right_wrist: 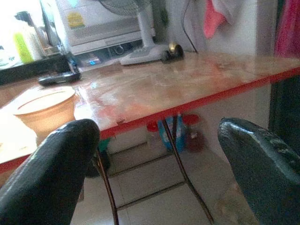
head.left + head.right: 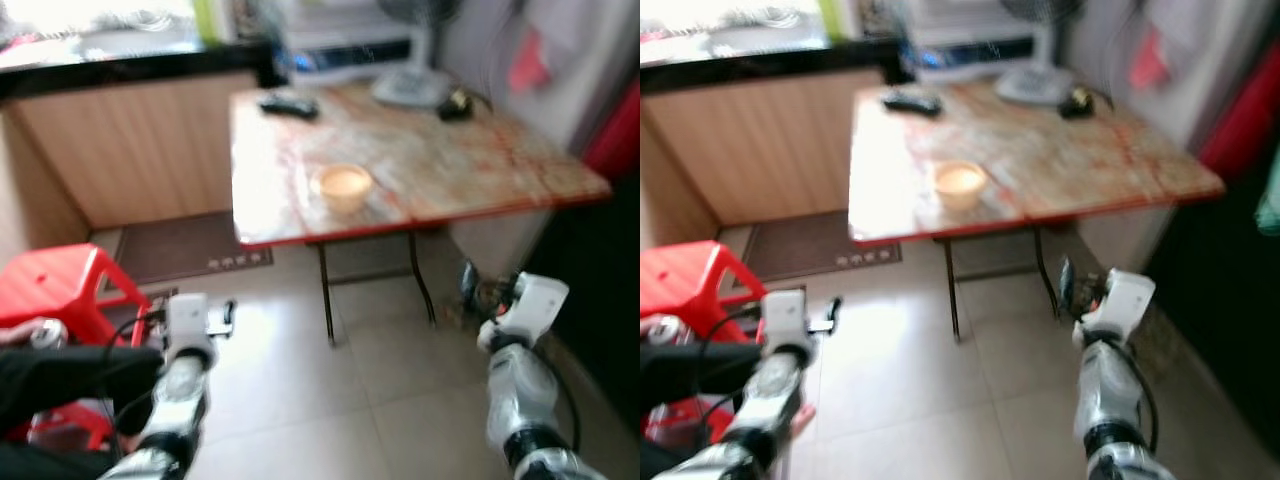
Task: Restocking fridge
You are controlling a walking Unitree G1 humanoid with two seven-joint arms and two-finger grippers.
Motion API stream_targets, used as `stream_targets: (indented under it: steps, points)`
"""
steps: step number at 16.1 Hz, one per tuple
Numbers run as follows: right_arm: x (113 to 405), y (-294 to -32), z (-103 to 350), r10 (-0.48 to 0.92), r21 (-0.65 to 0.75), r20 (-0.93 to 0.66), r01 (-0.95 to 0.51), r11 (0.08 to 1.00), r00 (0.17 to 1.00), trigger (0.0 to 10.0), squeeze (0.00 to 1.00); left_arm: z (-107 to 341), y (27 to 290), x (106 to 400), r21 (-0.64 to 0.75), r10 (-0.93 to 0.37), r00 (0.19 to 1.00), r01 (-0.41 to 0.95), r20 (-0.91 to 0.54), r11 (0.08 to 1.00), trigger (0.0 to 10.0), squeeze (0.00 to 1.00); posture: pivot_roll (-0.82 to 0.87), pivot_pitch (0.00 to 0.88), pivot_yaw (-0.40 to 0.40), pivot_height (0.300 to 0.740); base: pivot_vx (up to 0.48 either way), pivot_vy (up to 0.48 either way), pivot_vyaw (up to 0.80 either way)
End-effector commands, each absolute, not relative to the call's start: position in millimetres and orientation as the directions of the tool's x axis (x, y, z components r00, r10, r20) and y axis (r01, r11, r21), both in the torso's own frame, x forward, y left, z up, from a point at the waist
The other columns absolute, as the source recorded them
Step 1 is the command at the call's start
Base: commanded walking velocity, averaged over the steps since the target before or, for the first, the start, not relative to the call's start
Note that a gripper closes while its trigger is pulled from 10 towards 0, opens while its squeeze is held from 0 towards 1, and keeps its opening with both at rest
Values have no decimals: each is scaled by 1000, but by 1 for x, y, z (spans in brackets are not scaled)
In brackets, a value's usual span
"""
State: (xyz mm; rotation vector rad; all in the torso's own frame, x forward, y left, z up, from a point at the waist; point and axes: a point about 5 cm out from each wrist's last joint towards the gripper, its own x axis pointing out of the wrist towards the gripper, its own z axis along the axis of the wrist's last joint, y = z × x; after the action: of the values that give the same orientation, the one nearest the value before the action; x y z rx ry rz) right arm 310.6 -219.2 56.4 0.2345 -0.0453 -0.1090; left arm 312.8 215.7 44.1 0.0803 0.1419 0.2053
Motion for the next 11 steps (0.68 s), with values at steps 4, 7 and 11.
stream_targets:
  steps: [4,7,11]
  points:
    - [273,-214,-3,-97,244,-288,171,955,953,10000,0,48,220,315,84,229,966,-220,-117,972,10000,0,-18,0,37,740,0,0,0]
    - [244,-207,-35,-52,147,-494,143,979,868,10000,0,57,219,320,82,215,974,-209,-72,974,10000,0,-14,0,33,740,0,0,0]
    - [213,-200,-60,-45,108,-627,144,984,778,10000,0,65,217,324,94,195,980,-191,-32,977,10000,0,1,0,31,740,0,0,0]
